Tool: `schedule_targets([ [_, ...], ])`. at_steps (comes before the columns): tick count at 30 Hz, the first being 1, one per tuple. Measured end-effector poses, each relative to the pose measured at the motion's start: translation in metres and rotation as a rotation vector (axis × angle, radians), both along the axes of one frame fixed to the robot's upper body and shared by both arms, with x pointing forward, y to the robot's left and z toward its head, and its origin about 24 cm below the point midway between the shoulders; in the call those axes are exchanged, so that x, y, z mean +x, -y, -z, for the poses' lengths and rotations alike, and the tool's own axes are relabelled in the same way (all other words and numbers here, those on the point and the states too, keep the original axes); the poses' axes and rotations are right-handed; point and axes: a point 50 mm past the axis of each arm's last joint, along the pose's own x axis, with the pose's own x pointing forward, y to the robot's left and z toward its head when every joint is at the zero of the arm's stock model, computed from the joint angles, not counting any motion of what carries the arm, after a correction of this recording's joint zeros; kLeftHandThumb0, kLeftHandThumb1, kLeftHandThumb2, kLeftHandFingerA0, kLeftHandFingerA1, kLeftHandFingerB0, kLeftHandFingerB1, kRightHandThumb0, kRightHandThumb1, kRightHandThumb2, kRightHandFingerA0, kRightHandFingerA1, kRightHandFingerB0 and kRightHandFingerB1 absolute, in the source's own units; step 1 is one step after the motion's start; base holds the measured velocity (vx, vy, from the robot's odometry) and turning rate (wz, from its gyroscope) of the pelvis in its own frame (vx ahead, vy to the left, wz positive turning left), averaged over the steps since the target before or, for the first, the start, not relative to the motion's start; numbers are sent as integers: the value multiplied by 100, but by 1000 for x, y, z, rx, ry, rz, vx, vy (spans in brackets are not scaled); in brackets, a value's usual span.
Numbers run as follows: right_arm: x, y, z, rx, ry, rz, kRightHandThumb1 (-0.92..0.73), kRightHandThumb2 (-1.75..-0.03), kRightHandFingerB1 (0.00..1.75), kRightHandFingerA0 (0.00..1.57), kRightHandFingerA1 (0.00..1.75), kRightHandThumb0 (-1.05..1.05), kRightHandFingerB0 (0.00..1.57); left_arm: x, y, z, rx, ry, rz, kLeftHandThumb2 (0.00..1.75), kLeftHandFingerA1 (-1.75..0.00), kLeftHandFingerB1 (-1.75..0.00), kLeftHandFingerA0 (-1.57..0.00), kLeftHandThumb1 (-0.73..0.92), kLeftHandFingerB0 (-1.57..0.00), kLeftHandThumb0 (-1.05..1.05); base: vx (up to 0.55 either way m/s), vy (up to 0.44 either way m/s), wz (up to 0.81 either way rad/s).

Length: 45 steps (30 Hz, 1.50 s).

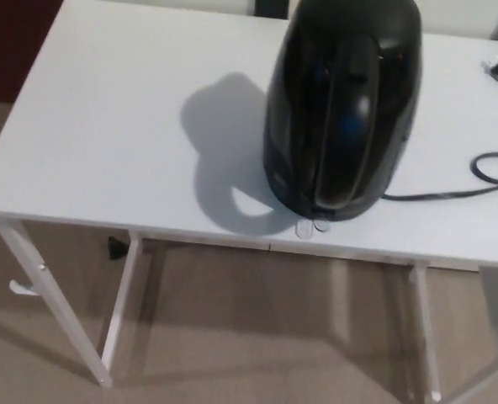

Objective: The robot walk towards a table in front and click the button on the base of the boilling pot using its left middle finger

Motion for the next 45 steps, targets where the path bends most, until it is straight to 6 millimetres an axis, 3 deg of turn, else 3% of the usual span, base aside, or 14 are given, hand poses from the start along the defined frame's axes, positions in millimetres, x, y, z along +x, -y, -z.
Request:
schedule_targets([
  [14,2,3,-2,-8,5,7,-73,-60,42,56,54,-4,38,2,5,1,-29,13,-15,70,-52,-44,-53,43,-38,-43,64,-118,-1],
  [27,0,0,2,1,-6,4,-73,-60,43,57,55,-5,39,-1,2,1,-23,2,-17,70,-52,-45,-55,42,-38,-44,33,172,-1],
  [45,0,2,1,-8,-6,0,-73,-60,42,56,54,-5,38,1,2,1,-25,2,-13,71,-53,-45,-56,43,-38,-44,22,-27,3],
])
